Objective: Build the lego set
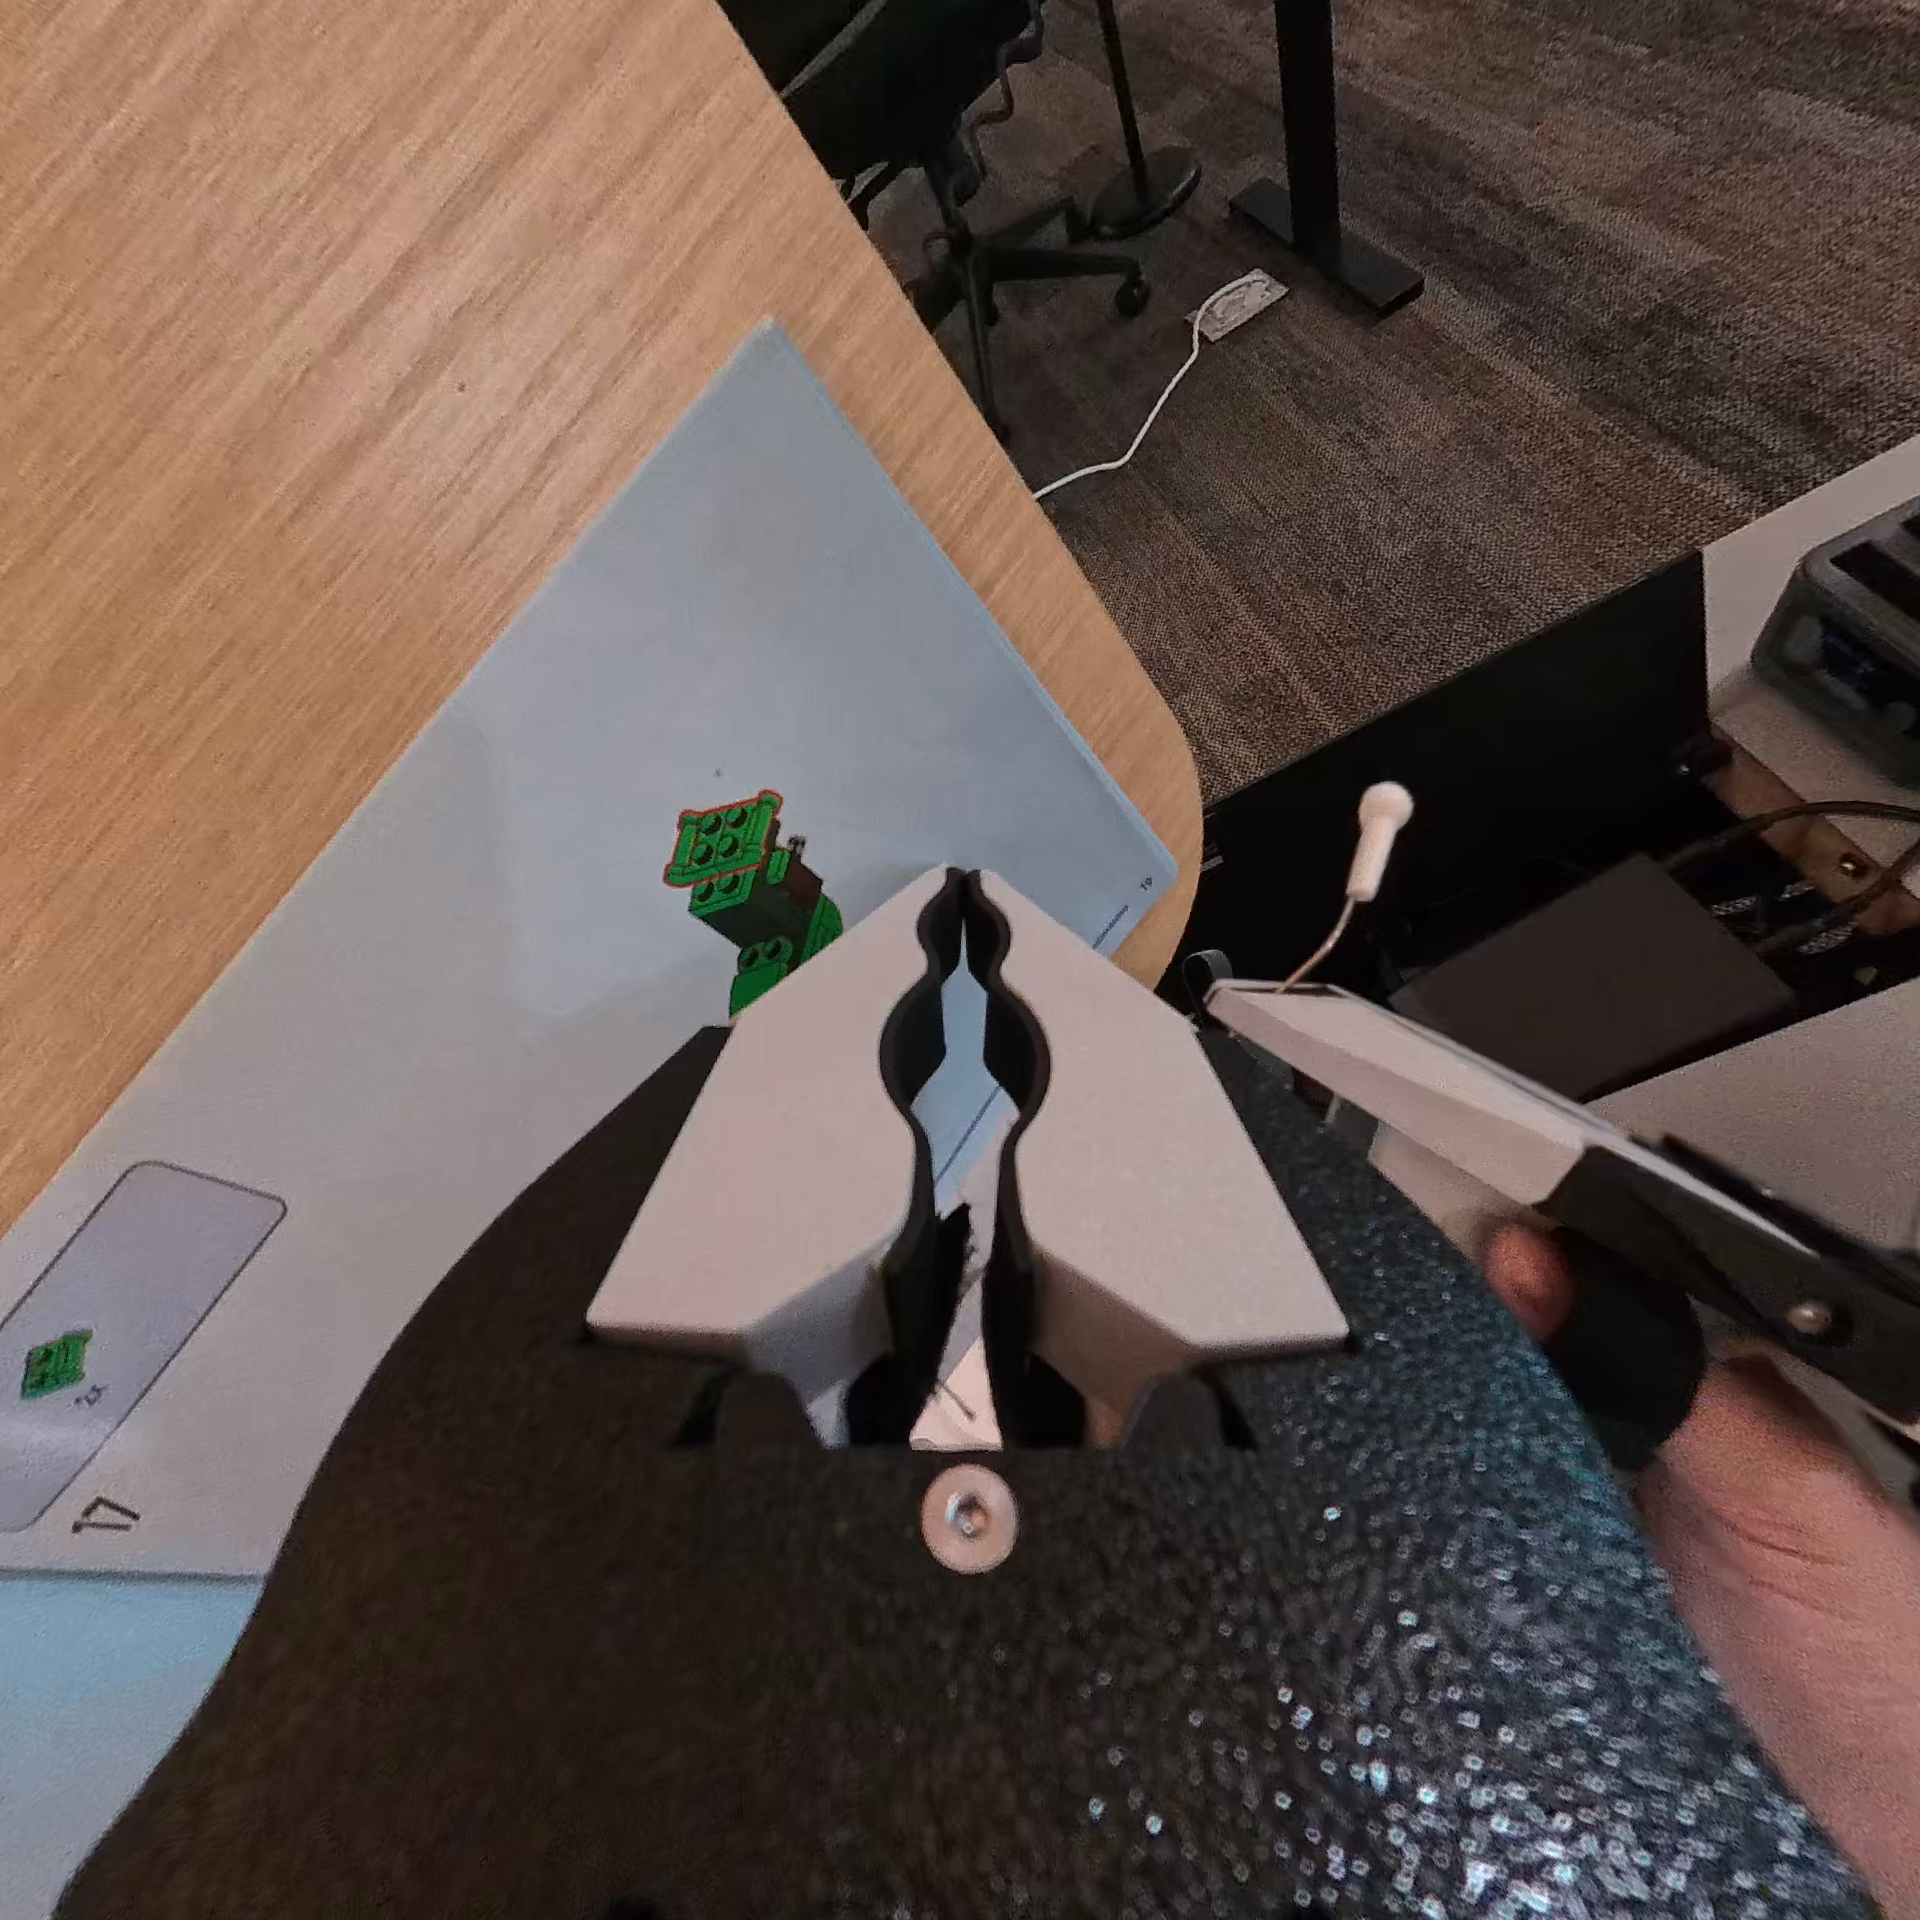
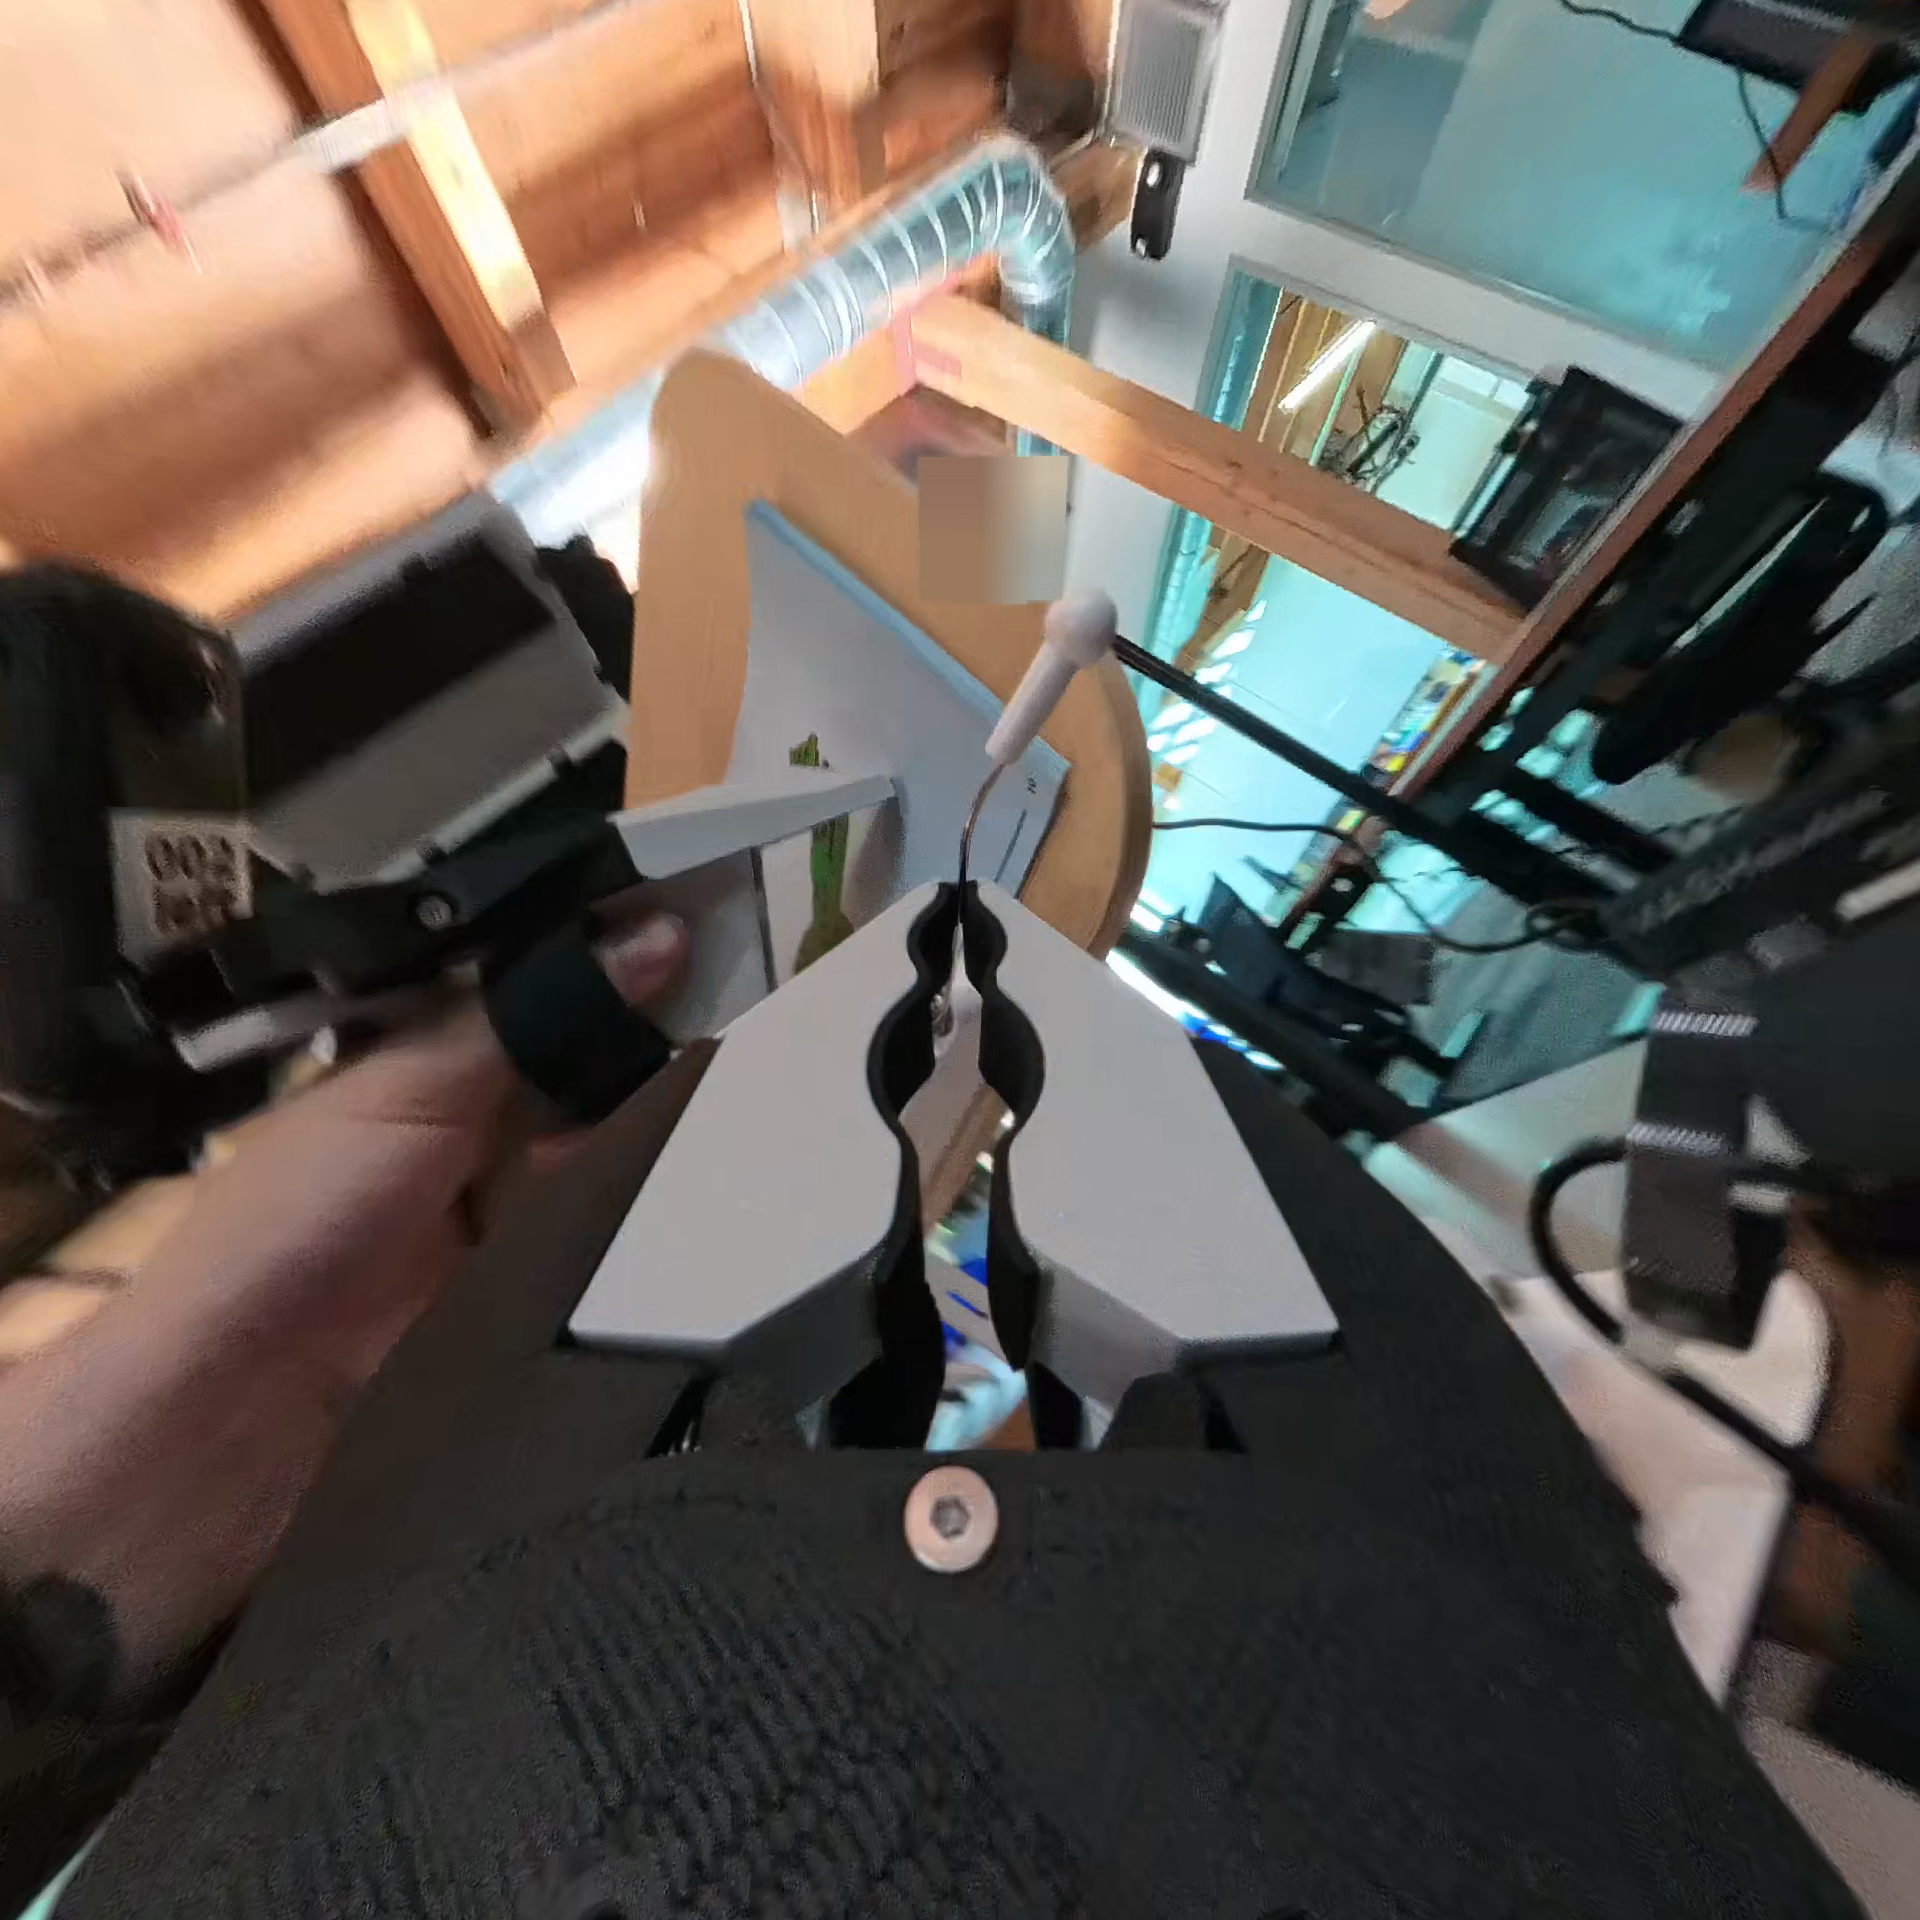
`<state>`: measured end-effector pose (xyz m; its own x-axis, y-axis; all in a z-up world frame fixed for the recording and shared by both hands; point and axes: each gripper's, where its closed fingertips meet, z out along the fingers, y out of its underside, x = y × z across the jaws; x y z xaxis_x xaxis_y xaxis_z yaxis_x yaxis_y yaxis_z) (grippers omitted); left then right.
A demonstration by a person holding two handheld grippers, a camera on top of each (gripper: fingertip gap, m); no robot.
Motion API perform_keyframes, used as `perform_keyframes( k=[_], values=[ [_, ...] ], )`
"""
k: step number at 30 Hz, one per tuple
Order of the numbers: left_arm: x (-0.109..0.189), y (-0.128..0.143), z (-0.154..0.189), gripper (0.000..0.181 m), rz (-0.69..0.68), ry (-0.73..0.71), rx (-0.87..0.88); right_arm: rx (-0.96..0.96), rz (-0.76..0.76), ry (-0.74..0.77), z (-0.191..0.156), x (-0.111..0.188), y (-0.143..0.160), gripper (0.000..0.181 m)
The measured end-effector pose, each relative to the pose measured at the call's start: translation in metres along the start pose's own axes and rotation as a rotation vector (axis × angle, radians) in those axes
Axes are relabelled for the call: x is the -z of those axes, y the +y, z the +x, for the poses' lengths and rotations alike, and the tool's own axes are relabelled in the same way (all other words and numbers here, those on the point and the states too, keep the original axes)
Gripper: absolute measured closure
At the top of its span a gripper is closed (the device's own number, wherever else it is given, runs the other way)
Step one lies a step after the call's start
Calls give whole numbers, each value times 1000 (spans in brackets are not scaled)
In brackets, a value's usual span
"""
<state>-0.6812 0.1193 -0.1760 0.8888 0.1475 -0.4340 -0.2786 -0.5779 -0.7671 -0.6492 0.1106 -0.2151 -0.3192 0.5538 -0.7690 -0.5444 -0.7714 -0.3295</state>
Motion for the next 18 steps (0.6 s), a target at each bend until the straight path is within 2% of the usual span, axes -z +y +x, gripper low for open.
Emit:
perform_keyframes(
  k=[10,12,15,18],
  values=[
    [2,-1,5,181,-4,-1,-24,763,-406,-10,-24,-29,11,181],
    [3,-1,3,181,19,-6,1,897,-518,37,-21,-35,15,181],
    [13,1,-7,181,97,-98,-9,909,-657,94,-21,-35,16,180],
    [39,3,0,181,234,-129,32,868,-685,105,-32,-26,10,172]
  ],
)
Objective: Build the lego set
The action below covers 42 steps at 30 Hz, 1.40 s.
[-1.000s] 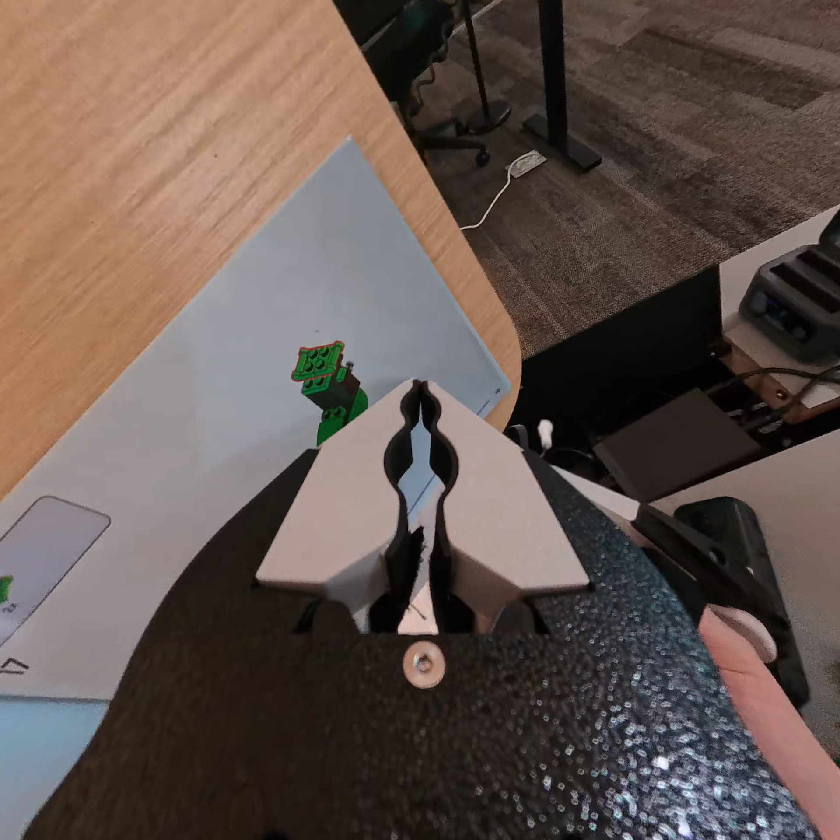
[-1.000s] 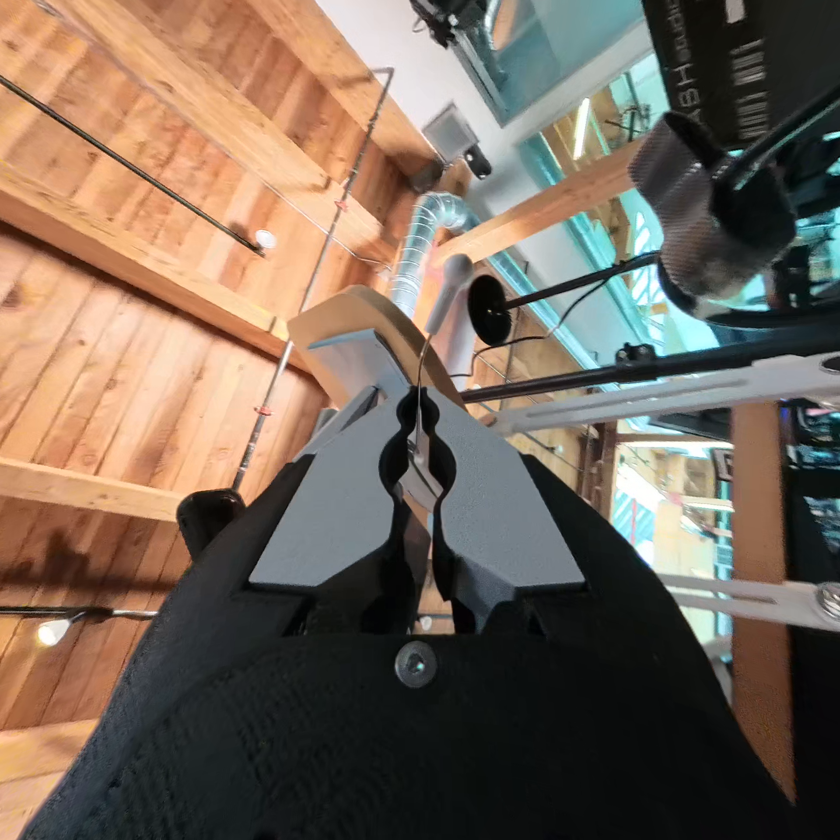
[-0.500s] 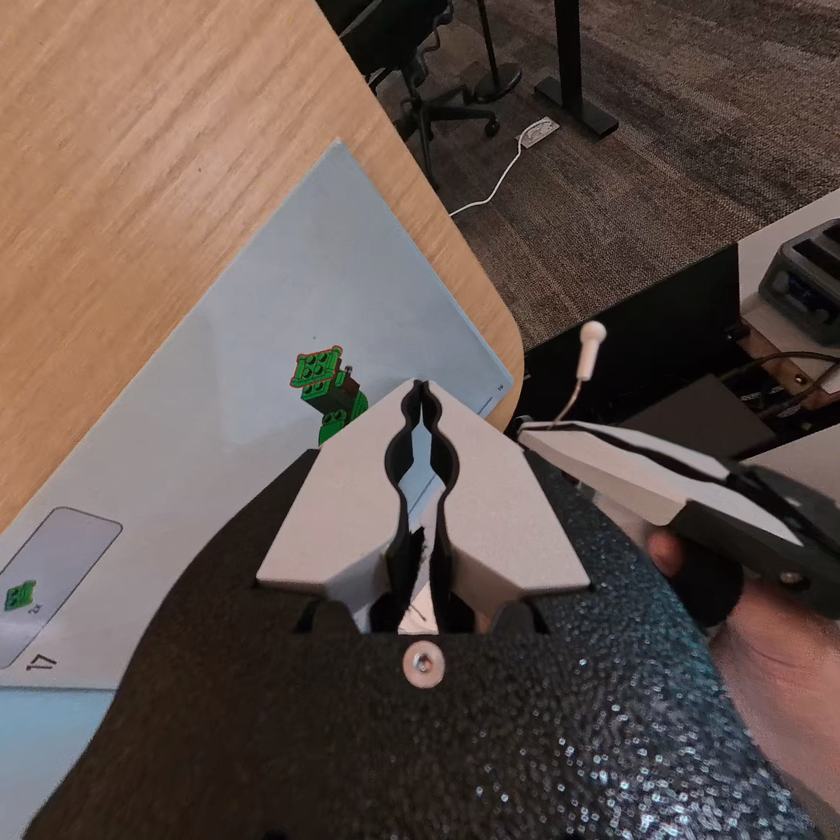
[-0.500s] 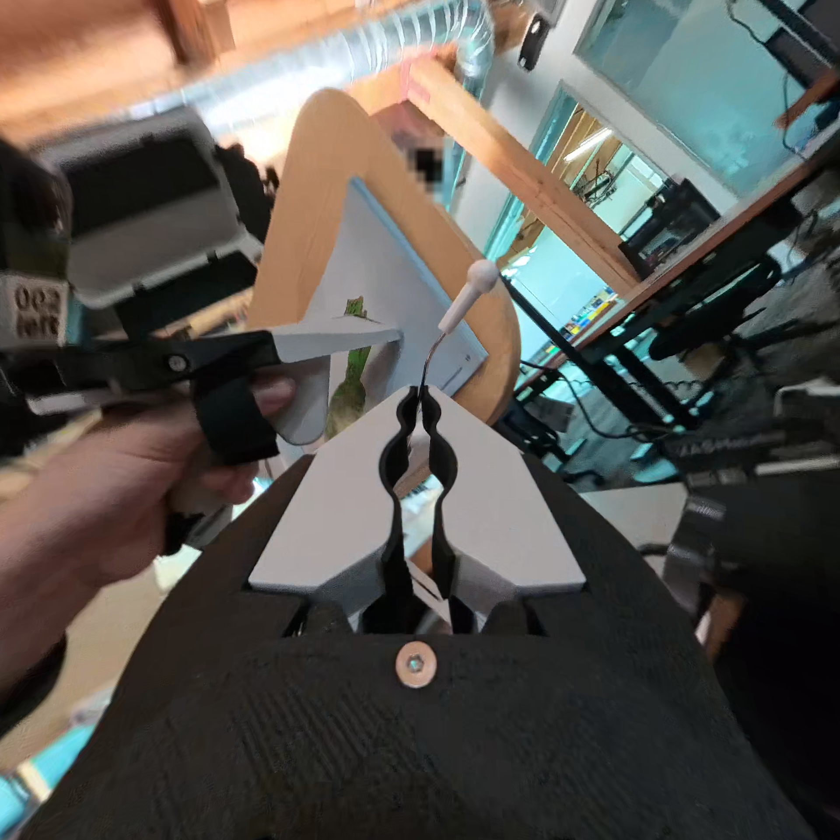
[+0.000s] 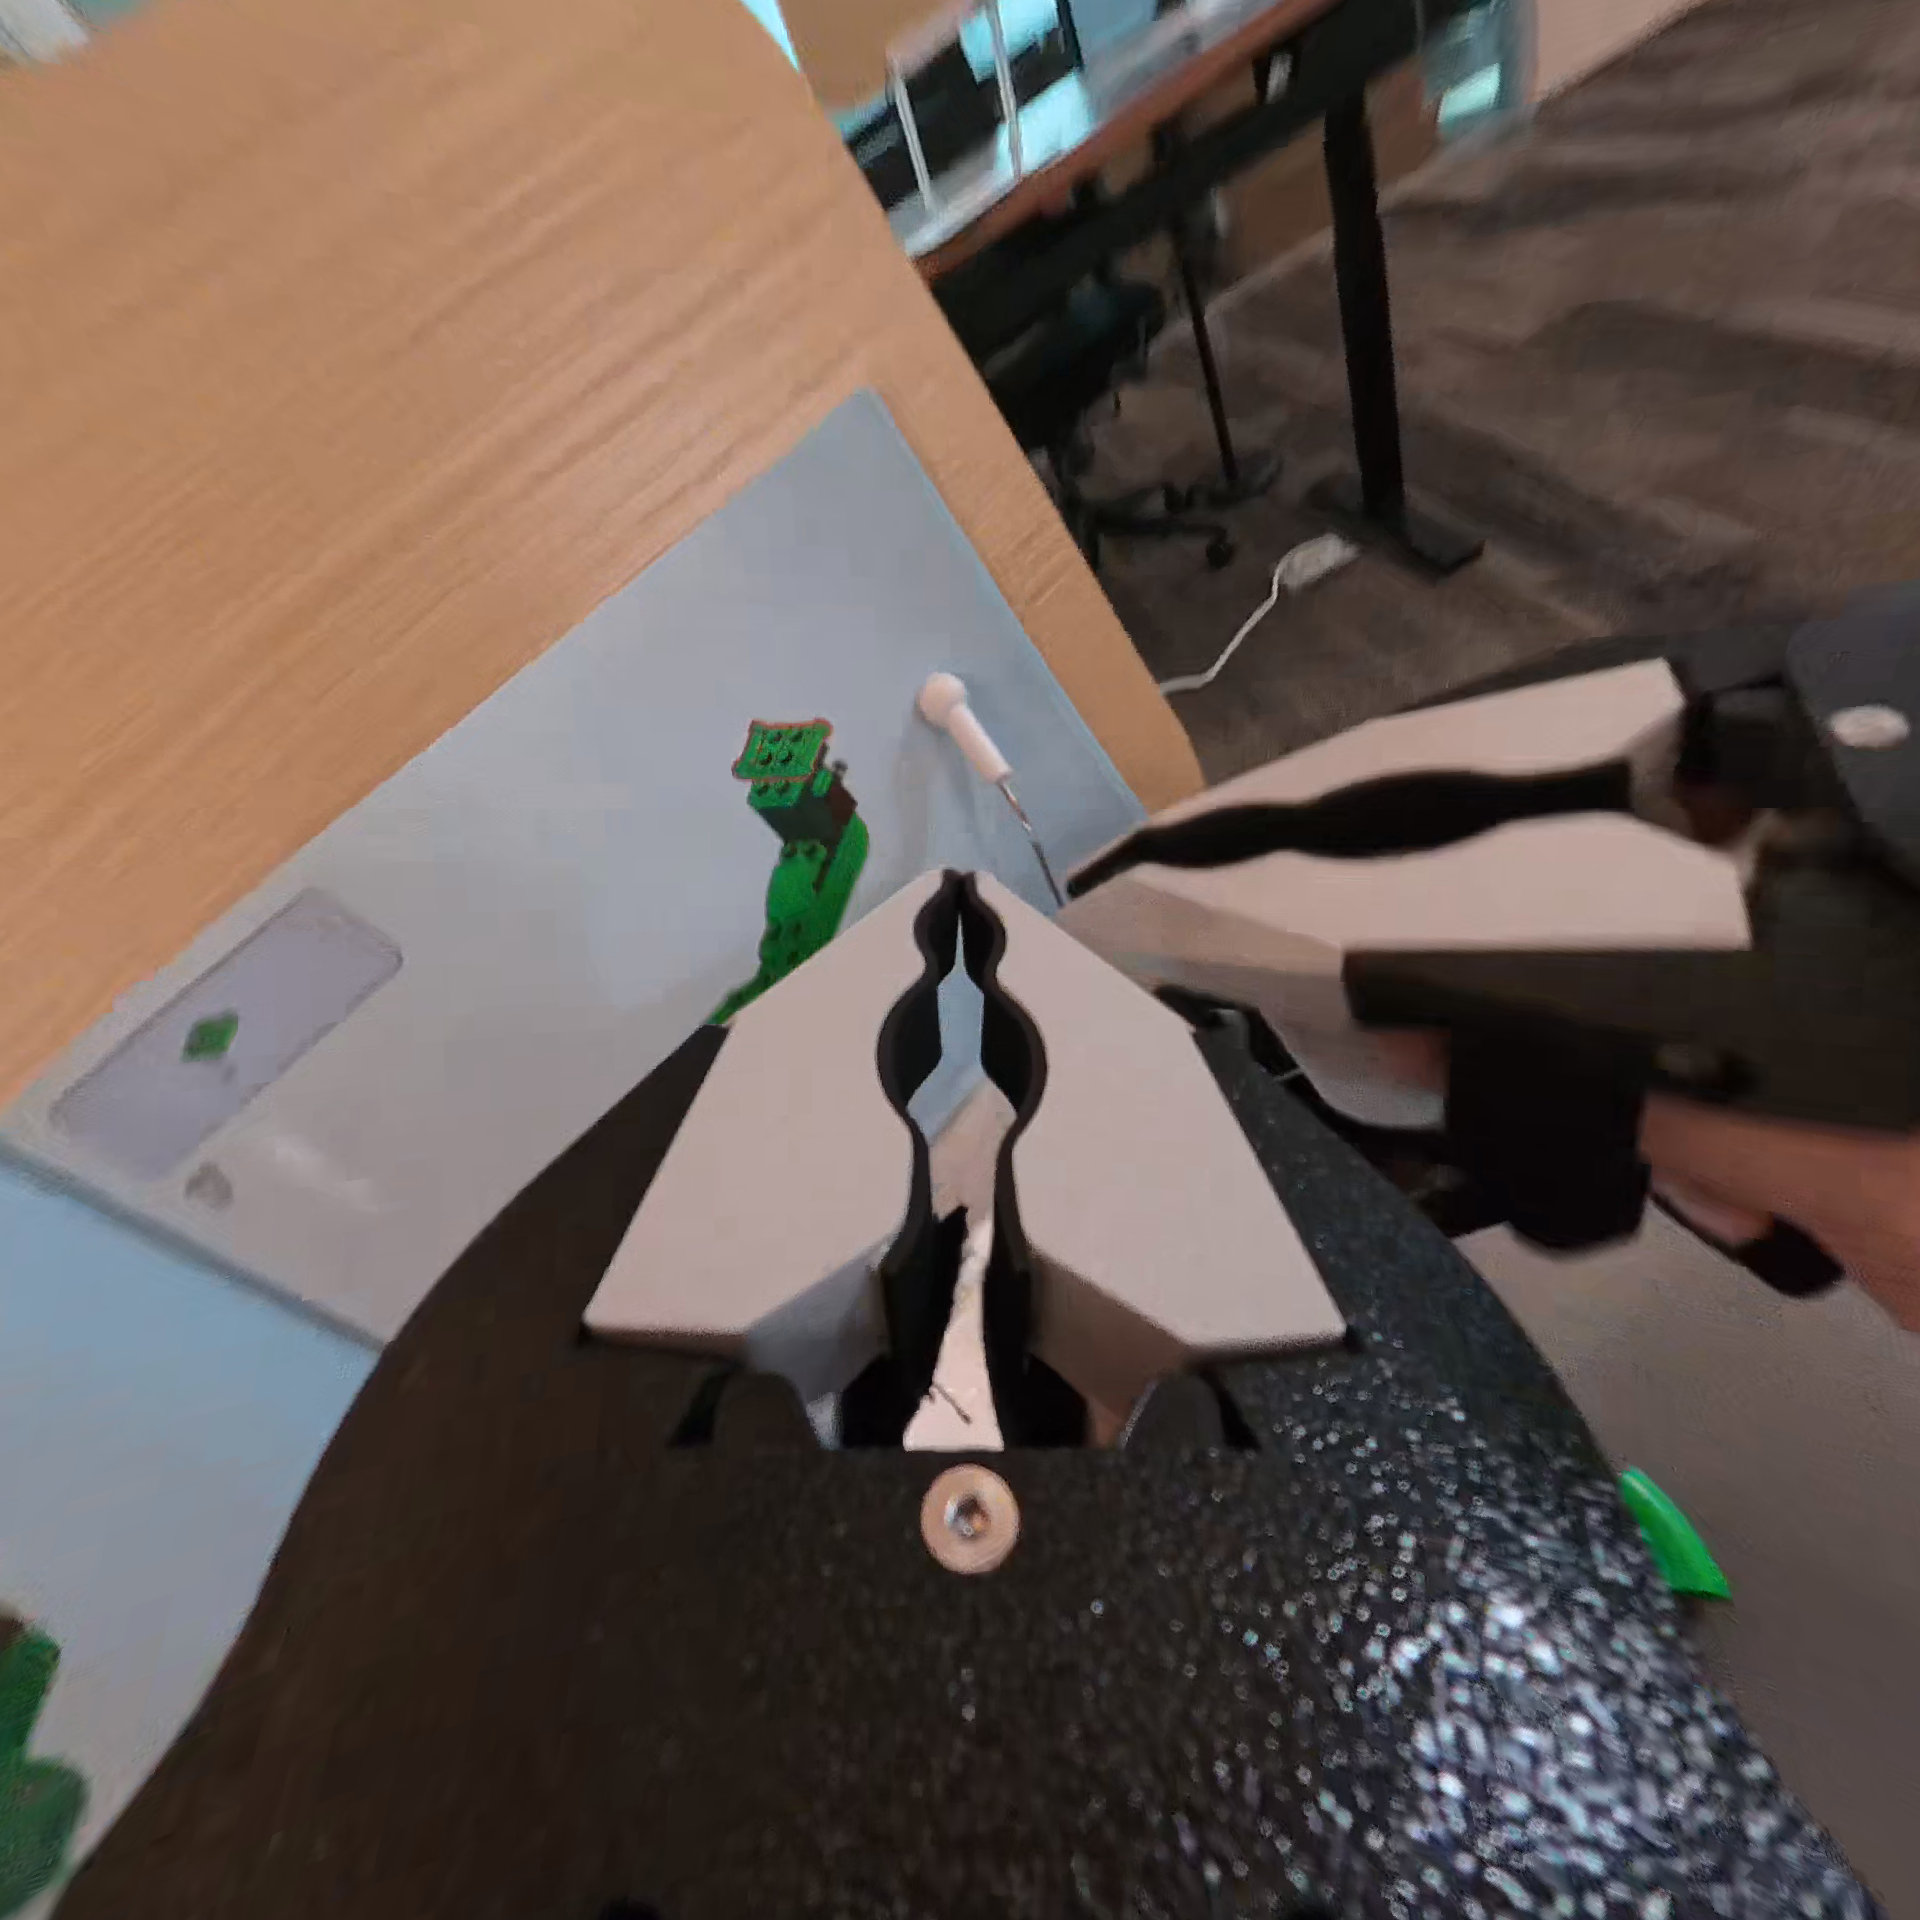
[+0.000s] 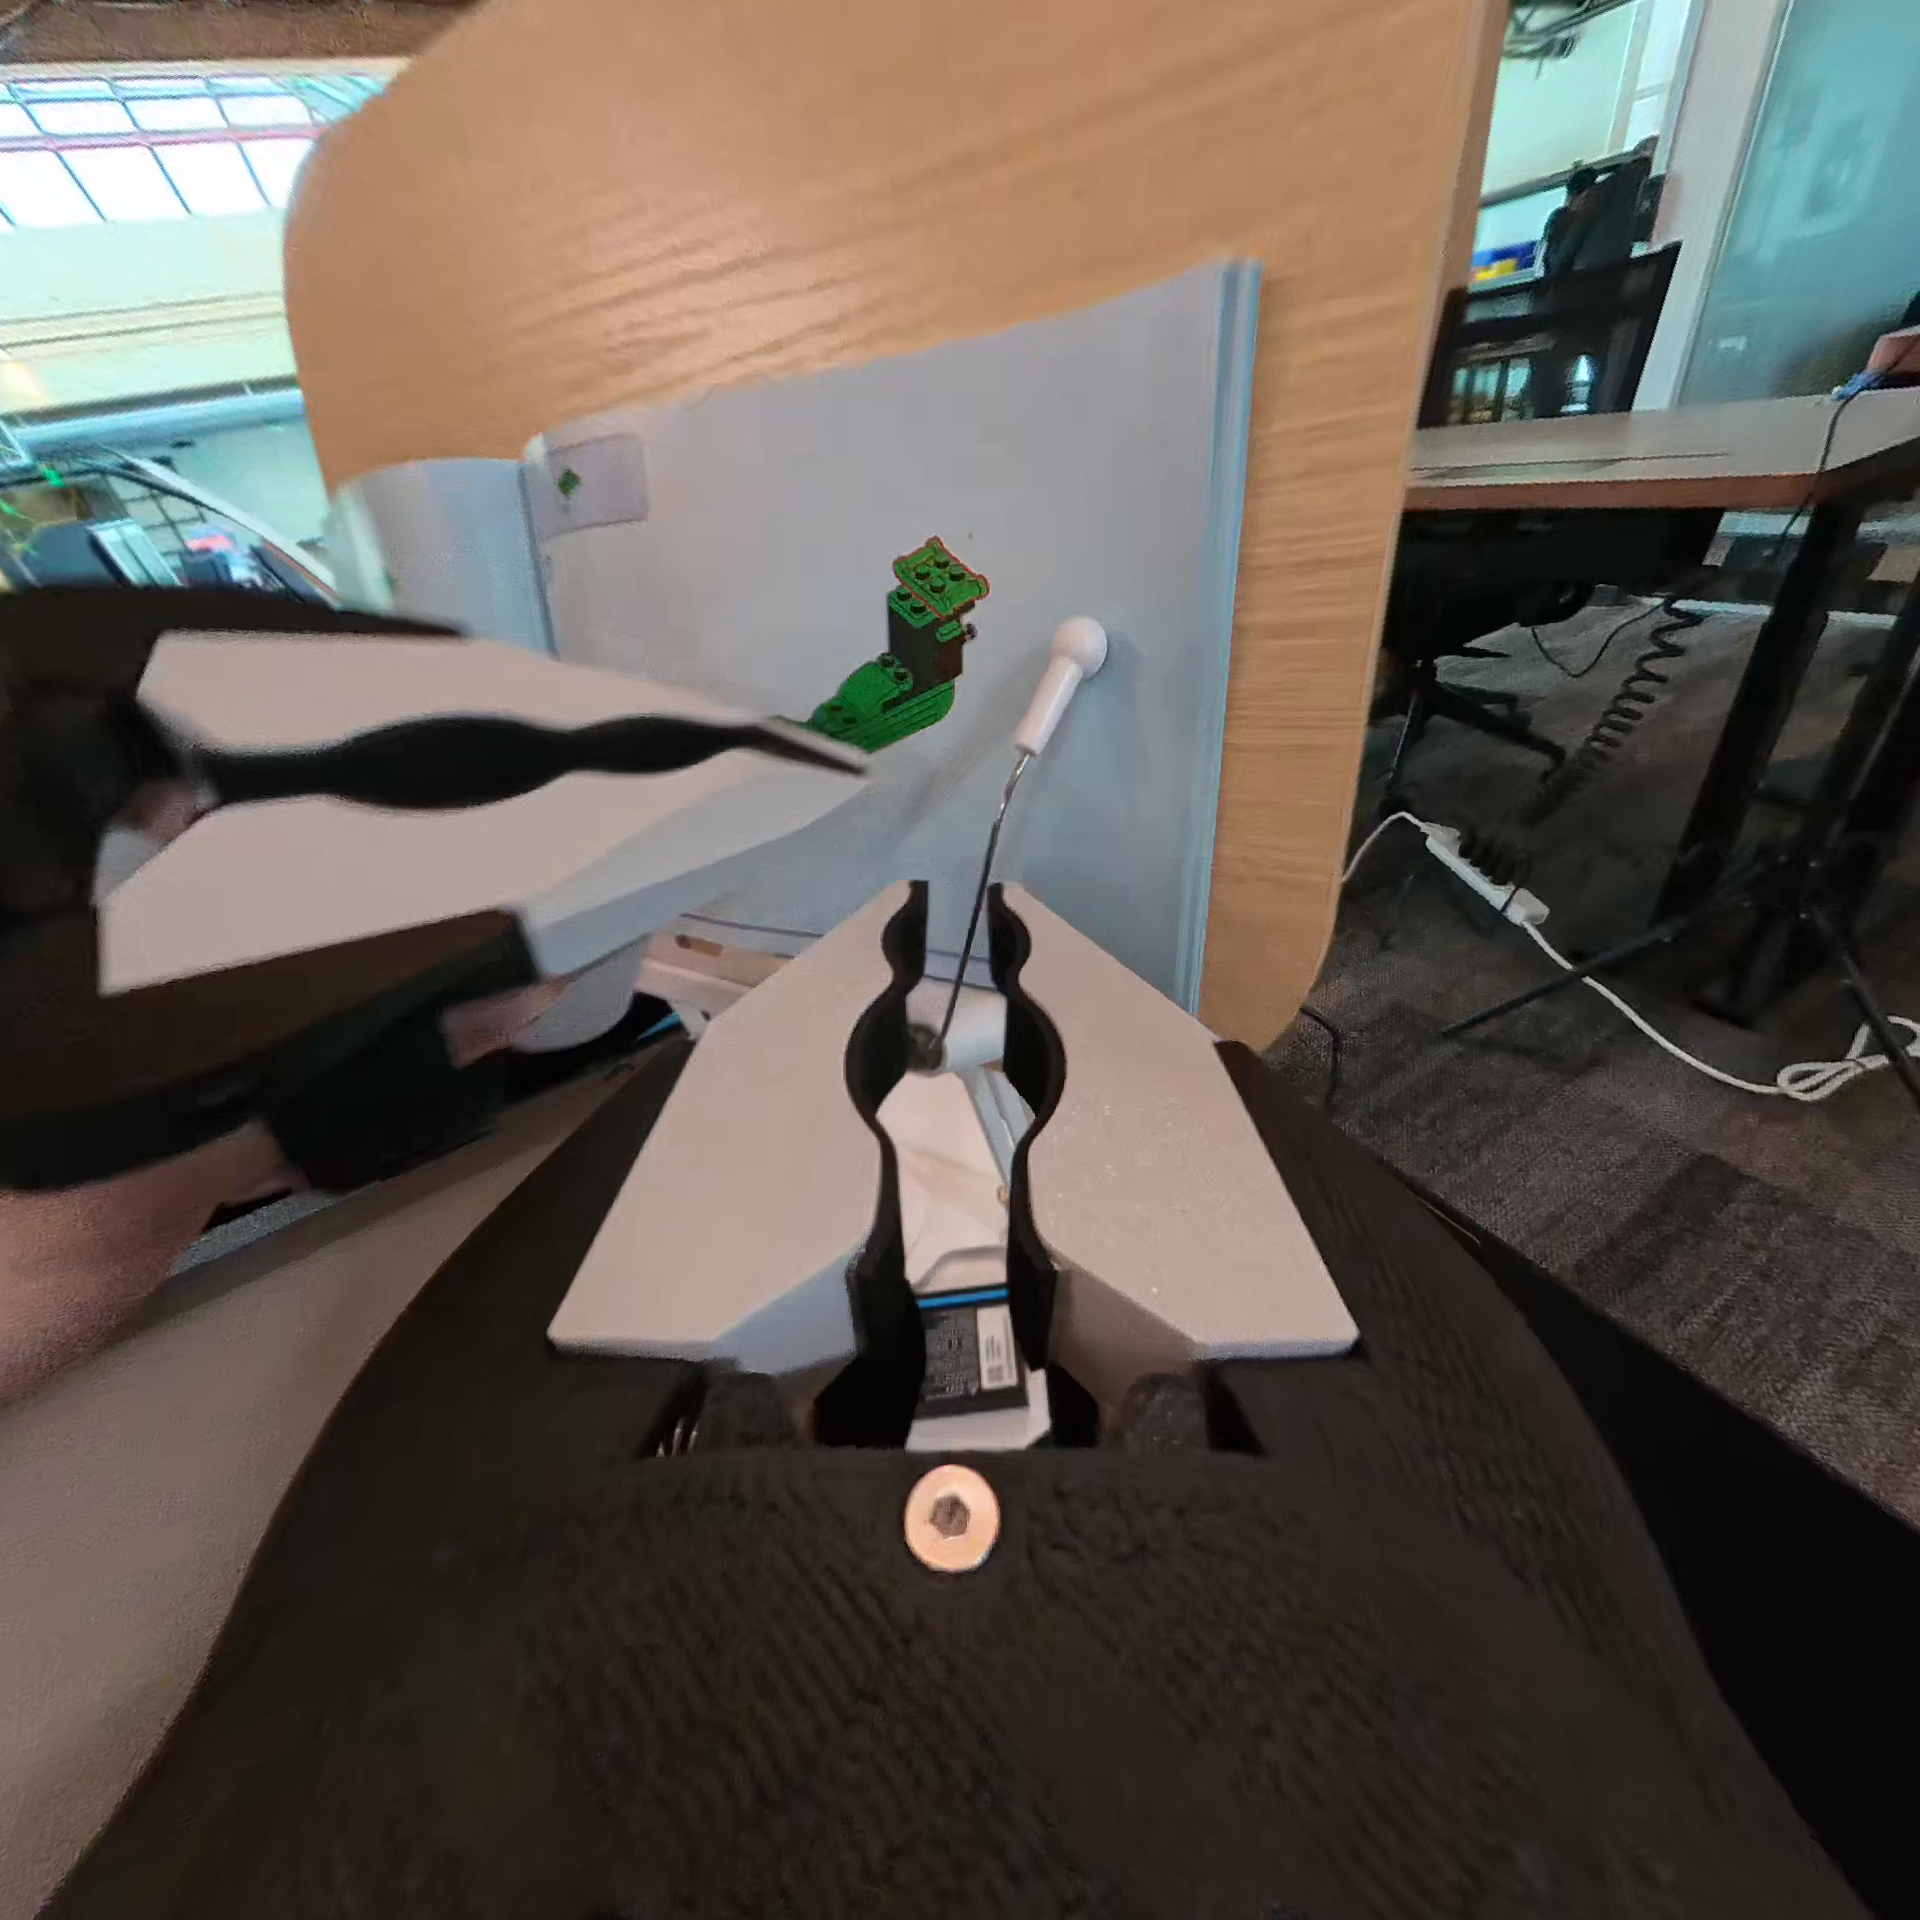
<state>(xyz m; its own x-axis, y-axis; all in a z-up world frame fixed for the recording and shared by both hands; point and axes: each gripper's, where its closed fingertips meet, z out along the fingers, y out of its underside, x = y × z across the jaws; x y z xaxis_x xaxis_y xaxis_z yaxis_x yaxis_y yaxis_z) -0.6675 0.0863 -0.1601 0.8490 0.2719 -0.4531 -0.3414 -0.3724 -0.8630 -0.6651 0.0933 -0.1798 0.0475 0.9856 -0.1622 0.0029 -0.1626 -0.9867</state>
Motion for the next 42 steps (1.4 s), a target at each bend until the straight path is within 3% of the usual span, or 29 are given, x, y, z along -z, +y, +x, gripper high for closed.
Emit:
perform_keyframes(
  k=[5,11,16,22,25,30,42],
  values=[
    [80,20,33,181,214,19,113,100,17,-21,-20,57,-18,152],
    [168,66,82,181,409,6,427,249,100,-66,-90,172,-23,150],
    [207,76,98,181,503,-80,424,179,218,18,-130,282,-15,141],
    [227,86,113,181,554,-35,334,155,434,348,-119,404,1,147],
    [229,97,120,181,536,-16,277,207,442,374,-115,421,20,147],
    [235,93,126,181,576,25,268,181,421,405,-101,426,54,147],
    [228,77,168,181,613,184,228,313,363,369,-113,407,77,151]
  ],
)
